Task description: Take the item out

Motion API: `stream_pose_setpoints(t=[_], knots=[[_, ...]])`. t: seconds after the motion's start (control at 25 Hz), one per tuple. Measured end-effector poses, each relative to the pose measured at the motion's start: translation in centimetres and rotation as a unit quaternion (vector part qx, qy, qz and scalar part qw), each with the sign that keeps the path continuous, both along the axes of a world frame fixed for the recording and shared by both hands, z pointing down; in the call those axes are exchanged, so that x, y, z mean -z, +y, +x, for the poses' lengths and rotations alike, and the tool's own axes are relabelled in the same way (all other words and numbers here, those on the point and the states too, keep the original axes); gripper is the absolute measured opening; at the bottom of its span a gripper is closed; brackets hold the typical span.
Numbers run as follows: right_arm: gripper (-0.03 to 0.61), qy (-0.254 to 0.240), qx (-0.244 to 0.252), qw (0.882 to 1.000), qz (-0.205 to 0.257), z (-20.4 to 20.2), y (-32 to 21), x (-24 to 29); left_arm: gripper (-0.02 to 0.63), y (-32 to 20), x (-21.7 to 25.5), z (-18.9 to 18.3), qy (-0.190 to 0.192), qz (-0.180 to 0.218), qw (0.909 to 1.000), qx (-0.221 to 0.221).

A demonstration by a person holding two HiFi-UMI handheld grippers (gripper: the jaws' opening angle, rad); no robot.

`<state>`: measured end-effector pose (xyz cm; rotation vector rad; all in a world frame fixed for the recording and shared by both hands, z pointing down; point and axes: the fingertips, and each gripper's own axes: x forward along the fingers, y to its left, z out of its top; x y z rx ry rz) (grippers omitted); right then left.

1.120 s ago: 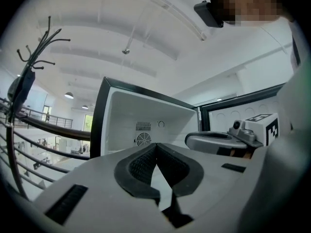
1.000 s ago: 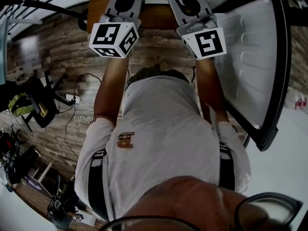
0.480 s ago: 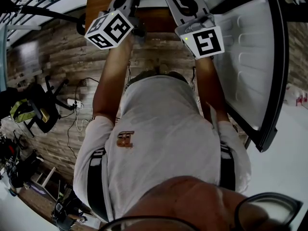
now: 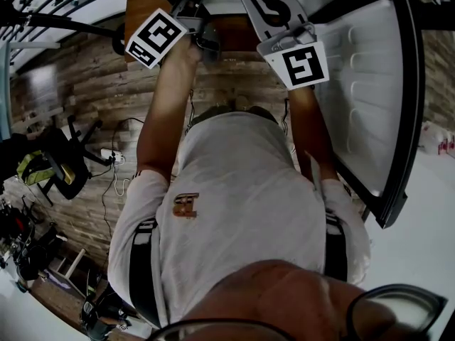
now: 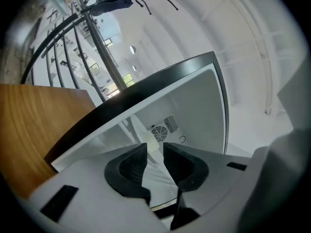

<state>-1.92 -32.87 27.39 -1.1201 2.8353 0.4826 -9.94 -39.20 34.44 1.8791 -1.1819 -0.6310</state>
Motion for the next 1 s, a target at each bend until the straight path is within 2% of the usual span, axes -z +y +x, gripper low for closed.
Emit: stream_pose_setpoints(t=[0.12, 0.36, 0.52, 0.72, 1.0], knots=[[0.032, -0.001, -0.003, 1.000, 0.002, -0.1, 0.3, -0.5, 0.115, -0.1, -1.1, -0.2, 0.036, -0.018, 0.9992, -0.001], [0.032, 0.000, -0.008, 1.000, 0.006, 0.2, 0.0, -0.3, 0.126, -1.4, -1.9, 0.1, 0.077, -0.048, 0.9959, 0.001], [0.032, -0.002, -0.015, 1.000, 0.007, 0.3, 1.2, -1.2, 0.127, -0.8, -3.1, -0.1, 0.093, -0.060, 0.9939, 0.002], [0.032, -0.001, -0.020, 1.000, 0.003, 0.5, -0.6, -0.4, 0.126, -3.2, -2.2, -0.2, 0.106, -0.071, 0.9918, 0.003], [0.032, -0.001, -0.026, 1.000, 0.003, -0.5, -0.4, -1.4, 0.126, -3.3, -3.2, -1.3, 0.142, -0.096, 0.9852, -0.002]])
